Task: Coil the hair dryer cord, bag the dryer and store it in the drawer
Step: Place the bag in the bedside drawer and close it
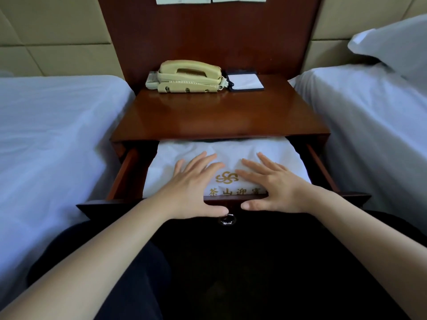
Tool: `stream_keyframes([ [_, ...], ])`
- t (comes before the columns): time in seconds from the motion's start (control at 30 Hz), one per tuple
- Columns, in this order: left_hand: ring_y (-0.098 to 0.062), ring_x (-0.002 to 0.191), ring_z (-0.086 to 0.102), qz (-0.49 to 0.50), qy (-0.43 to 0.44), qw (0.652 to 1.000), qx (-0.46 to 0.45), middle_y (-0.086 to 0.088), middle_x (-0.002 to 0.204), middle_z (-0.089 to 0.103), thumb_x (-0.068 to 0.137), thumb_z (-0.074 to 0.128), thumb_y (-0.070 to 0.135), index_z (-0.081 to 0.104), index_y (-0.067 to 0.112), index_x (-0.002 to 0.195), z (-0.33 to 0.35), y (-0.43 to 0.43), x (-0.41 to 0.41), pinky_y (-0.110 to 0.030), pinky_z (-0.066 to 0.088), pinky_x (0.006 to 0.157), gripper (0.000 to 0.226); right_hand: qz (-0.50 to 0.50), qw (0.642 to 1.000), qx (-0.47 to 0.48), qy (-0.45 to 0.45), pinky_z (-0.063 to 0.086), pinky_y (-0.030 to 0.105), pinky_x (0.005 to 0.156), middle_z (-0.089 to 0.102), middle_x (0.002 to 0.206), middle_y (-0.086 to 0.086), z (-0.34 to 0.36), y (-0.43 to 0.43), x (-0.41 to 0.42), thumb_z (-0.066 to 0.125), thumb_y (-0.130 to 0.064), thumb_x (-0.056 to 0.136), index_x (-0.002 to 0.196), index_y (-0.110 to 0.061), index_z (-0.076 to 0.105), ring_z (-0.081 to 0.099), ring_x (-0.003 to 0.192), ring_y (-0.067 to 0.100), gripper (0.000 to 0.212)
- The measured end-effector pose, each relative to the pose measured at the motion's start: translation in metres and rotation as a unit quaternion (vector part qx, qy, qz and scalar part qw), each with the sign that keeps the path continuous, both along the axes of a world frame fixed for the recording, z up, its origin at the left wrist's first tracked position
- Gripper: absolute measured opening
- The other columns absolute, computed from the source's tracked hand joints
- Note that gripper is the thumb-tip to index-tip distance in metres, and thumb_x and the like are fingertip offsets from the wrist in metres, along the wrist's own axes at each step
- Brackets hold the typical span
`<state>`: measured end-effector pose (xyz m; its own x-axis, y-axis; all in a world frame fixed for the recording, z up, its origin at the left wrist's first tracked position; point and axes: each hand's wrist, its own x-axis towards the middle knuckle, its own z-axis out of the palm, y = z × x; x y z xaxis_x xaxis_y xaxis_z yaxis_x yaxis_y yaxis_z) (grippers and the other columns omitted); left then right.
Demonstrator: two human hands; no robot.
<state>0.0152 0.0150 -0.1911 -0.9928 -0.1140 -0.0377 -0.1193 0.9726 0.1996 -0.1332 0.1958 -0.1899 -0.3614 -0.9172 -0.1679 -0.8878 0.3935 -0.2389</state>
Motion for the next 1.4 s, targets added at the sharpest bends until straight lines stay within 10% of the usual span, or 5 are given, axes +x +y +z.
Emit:
stream_keyframes([
  [0.47,-0.014,0.144,0.017,0.021,-0.081,0.996,-0.007,0.007,0.158,0.018,0.080,0.052,0.065,0.024,0.035,0.147,0.004,-0.025,-0.055,-0.044,0.021,0.114,0.078,-0.052,0.996,0.024,0.067,0.019,0.036,0.115,0.004,0.159,-0.014,0.009,-0.038,-0.028,0.040,-0.076,0.074,0.146,-0.033,0.026,-0.005,0.146,0.016,0.085],
  [0.6,-0.016,0.133,0.035,0.011,0.037,0.996,-0.076,0.006,0.142,0.044,0.077,0.044,0.070,0.045,0.026,0.136,-0.001,-0.030,-0.055,-0.034,0.025,0.106,0.074,-0.013,0.964,-0.140,0.225,0.046,0.035,0.076,0.067,0.112,0.003,-0.007,-0.040,-0.026,0.020,-0.078,0.079,0.096,-0.013,0.068,0.056,0.106,0.025,0.083],
  [0.8,-0.025,0.091,0.065,-0.072,0.147,0.974,-0.159,0.000,0.097,0.071,0.081,0.035,0.063,0.069,0.015,0.105,-0.010,-0.043,-0.059,-0.034,0.037,0.084,0.064,0.017,0.931,-0.242,0.272,0.038,0.035,0.082,0.067,0.102,0.004,-0.019,-0.043,-0.048,0.035,-0.069,0.083,0.096,-0.012,0.070,0.053,0.099,0.024,0.068],
  [0.93,-0.027,0.107,0.061,-0.027,0.096,0.987,-0.127,0.003,0.118,0.067,0.089,0.037,0.062,0.050,0.028,0.131,-0.009,-0.040,-0.062,-0.036,0.045,0.081,0.056,0.040,0.951,-0.203,0.230,0.054,0.036,0.069,0.072,0.088,0.004,-0.018,-0.046,-0.053,0.024,-0.066,0.087,0.103,-0.013,0.069,0.066,0.085,0.026,0.071],
  [1.4,-0.019,0.104,0.055,0.065,0.095,0.985,-0.125,0.005,0.108,0.060,0.089,0.036,0.061,0.063,0.022,0.107,-0.011,-0.047,-0.078,-0.033,0.037,0.082,0.050,0.002,0.946,-0.243,0.213,0.047,0.035,0.061,0.066,0.080,0.001,-0.018,-0.059,-0.067,0.040,-0.062,0.082,0.082,-0.014,0.068,0.057,0.084,0.023,0.056],
])
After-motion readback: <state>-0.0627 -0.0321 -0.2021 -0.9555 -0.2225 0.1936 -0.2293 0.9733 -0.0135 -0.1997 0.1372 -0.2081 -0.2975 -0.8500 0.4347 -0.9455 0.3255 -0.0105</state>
